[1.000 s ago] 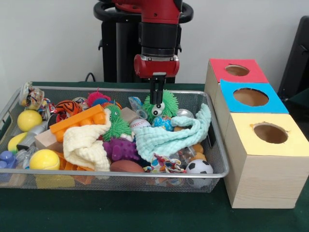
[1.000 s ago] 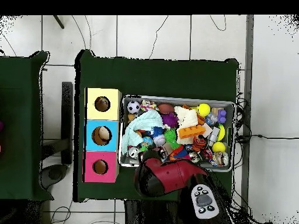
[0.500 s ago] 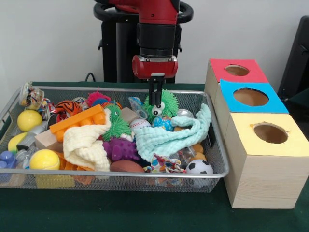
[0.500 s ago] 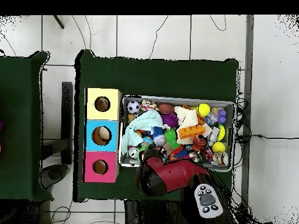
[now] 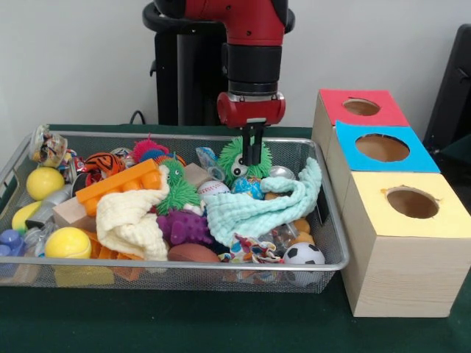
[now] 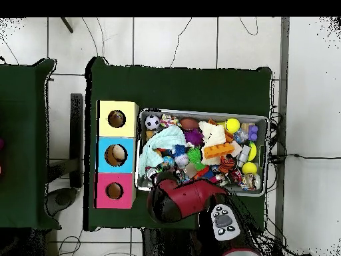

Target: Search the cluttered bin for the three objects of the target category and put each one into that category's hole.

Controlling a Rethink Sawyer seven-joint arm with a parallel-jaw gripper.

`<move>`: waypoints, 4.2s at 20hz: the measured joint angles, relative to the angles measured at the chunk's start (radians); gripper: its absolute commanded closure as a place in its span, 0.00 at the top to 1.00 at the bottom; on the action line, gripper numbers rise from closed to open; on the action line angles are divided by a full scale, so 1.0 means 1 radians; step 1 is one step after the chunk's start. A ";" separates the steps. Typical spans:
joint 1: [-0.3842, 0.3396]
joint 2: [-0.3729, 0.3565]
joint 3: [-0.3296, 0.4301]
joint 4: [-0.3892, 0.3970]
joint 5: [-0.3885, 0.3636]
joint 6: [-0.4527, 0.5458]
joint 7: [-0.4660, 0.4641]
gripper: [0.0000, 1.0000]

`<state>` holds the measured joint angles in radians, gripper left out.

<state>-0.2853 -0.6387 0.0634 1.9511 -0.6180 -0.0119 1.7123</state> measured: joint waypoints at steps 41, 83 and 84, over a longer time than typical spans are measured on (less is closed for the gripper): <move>0.265 0.044 -0.285 -0.152 0.034 0.009 0.000 0.00; -0.118 0.091 -0.156 -0.172 -0.219 -0.086 0.000 0.00; -0.116 0.092 -0.156 -0.172 -0.219 -0.087 0.000 0.00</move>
<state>-0.4015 -0.5466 -0.0928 1.7793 -0.8366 -0.0990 1.7123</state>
